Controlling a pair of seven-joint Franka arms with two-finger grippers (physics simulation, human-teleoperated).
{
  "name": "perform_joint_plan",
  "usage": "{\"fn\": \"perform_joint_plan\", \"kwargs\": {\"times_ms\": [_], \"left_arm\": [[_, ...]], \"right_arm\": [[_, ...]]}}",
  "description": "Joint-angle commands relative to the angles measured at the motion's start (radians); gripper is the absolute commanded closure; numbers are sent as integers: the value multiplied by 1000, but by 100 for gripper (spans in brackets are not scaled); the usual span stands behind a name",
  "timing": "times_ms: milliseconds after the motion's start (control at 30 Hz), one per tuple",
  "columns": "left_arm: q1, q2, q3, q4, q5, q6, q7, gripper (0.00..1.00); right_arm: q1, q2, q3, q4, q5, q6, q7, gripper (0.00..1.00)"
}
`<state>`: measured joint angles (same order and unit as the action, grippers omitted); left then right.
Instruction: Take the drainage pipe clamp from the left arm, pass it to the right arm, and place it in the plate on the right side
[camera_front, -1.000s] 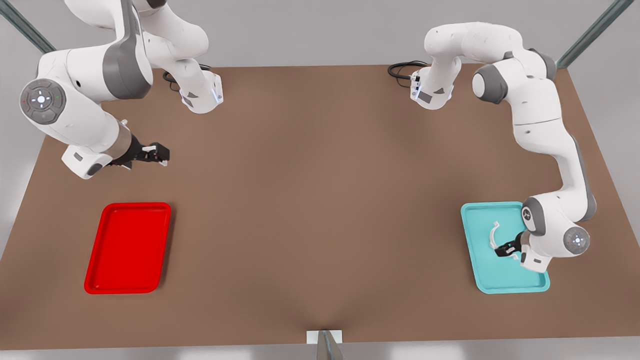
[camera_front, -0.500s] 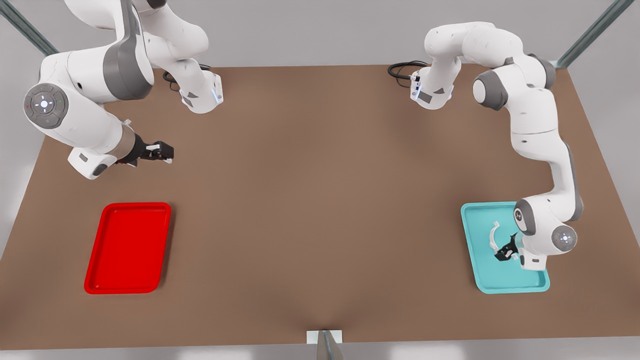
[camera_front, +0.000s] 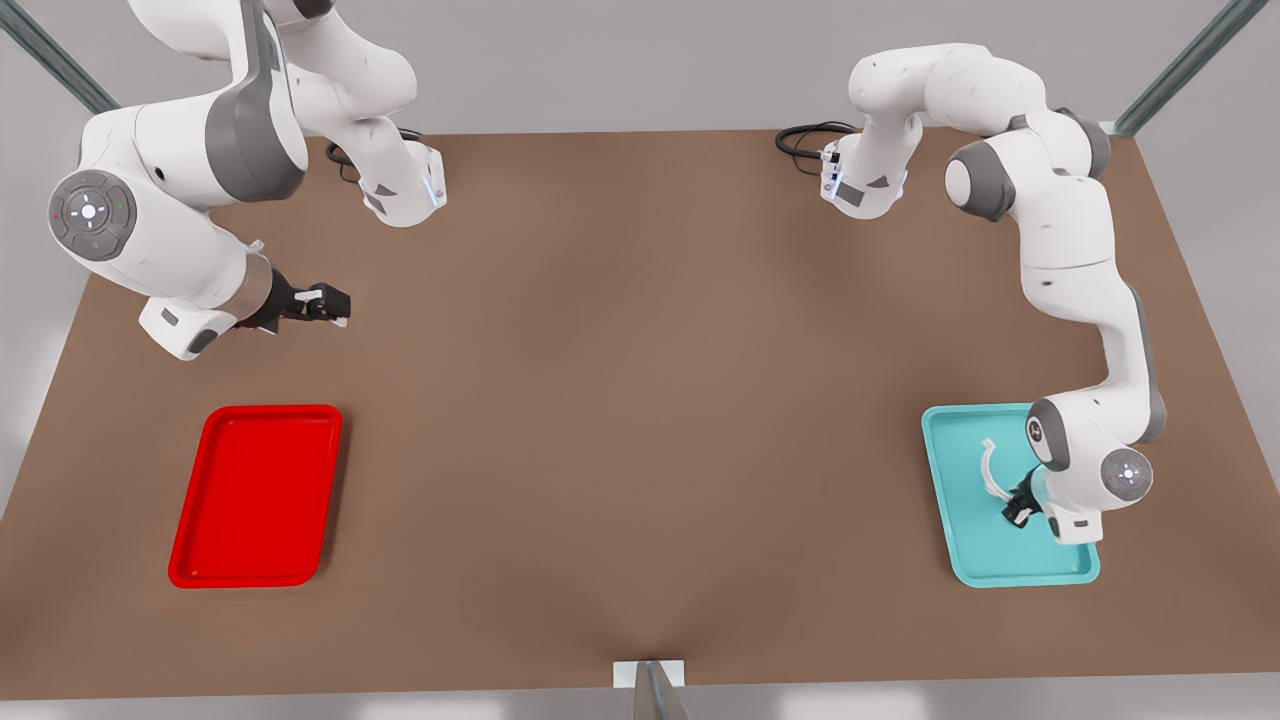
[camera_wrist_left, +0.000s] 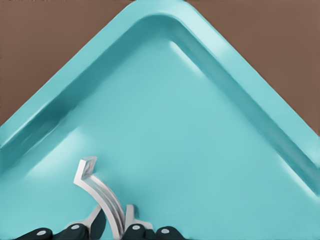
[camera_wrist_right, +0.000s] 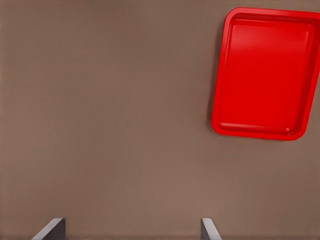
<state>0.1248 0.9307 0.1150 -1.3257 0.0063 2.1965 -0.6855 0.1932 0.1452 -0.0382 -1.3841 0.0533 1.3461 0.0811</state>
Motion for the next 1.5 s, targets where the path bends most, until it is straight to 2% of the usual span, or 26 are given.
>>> {"fn": "perform_joint_plan", "kwargs": {"times_ms": [0, 200, 300, 367, 400, 467, 567, 667, 767, 900, 1133, 1233, 1333, 1467], "left_arm": [[0, -6, -1, 0, -37, 17, -57, 79], [-17, -32, -28, -3, -42, 17, -78, 79], [-112, -213, -47, -133, -63, -14, -118, 79], [-171, -254, -67, -158, -62, -24, -147, 79], [-235, -253, -104, -92, -39, -115, -282, 79], [-376, -245, -104, 31, -3, -268, -502, 79], [-559, -184, -103, 134, -3, -270, -816, 79], [-660, -156, -103, 180, -9, -268, -1161, 79], [-720, -86, -163, 287, -6, -270, -1482, 79], [-754, -1, -216, 427, -9, -212, -1666, 79], [-803, 11, -198, 433, -11, -169, -1815, 79], [-797, 16, -196, 431, -12, -138, -1944, 79], [-795, 28, -196, 430, -17, -142, -1942, 79], [-780, 26, -202, 428, -38, -242, -1887, 79]], "right_arm": [[0, -1, 0, 0, 2, -1, 5, 0], [0, -1, 0, -1, 2, -1, 5, 0], [0, -1, 0, -1, 16, -1, 5, 0], [0, -1, 0, -1, 16, -1, 5, 0], [0, -1, 0, -1, 17, -1, 5, 0], [0, -1, 0, -1, 19, -1, 5, 0], [0, -1, 1, -1, 19, -1, 5, 0], [0, -1, 1, -3, 19, -1, 6, 0], [0, -1, 1, -4, 19, -1, 6, 0], [0, -1, 0, -4, 23, -1, 6, 0], [11, 17, 6, 0, 49, 14, 3, 0], [140, 165, 11, 43, 86, 168, 2, 0], [222, 229, 11, 39, 105, 289, 3, 0], [265, 298, 11, 28, 134, 446, 5, 0]]}}
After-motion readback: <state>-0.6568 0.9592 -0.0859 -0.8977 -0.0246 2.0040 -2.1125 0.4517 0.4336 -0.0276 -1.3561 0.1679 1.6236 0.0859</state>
